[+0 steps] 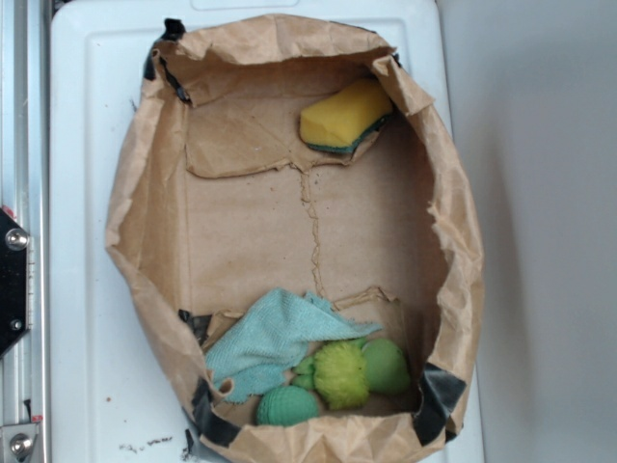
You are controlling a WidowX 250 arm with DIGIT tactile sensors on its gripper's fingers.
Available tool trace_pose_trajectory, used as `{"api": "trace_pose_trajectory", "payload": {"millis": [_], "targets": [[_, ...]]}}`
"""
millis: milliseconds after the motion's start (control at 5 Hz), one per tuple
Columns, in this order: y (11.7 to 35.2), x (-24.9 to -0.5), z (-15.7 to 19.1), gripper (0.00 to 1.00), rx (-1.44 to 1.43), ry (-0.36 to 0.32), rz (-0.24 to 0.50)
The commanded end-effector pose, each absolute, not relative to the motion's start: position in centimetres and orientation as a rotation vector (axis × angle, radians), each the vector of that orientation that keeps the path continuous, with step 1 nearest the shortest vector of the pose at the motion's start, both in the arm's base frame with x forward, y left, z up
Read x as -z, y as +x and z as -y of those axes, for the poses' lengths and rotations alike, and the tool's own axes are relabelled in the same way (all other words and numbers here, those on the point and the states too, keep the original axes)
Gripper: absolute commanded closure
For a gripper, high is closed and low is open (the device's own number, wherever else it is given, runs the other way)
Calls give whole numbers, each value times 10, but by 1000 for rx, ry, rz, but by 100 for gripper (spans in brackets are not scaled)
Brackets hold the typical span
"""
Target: Grab the green sponge.
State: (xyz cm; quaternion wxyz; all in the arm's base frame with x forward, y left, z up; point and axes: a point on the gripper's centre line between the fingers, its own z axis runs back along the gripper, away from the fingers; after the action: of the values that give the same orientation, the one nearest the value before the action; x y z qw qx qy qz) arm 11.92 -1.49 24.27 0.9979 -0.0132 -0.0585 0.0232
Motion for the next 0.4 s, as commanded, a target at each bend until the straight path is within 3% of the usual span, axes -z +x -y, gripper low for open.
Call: {"api": "trace_pose_trajectory", "payload": {"millis": [0,200], "targets": [[119,-243,15,0,-46,-26,117],[167,-216,7,0,-52,13,148]]}}
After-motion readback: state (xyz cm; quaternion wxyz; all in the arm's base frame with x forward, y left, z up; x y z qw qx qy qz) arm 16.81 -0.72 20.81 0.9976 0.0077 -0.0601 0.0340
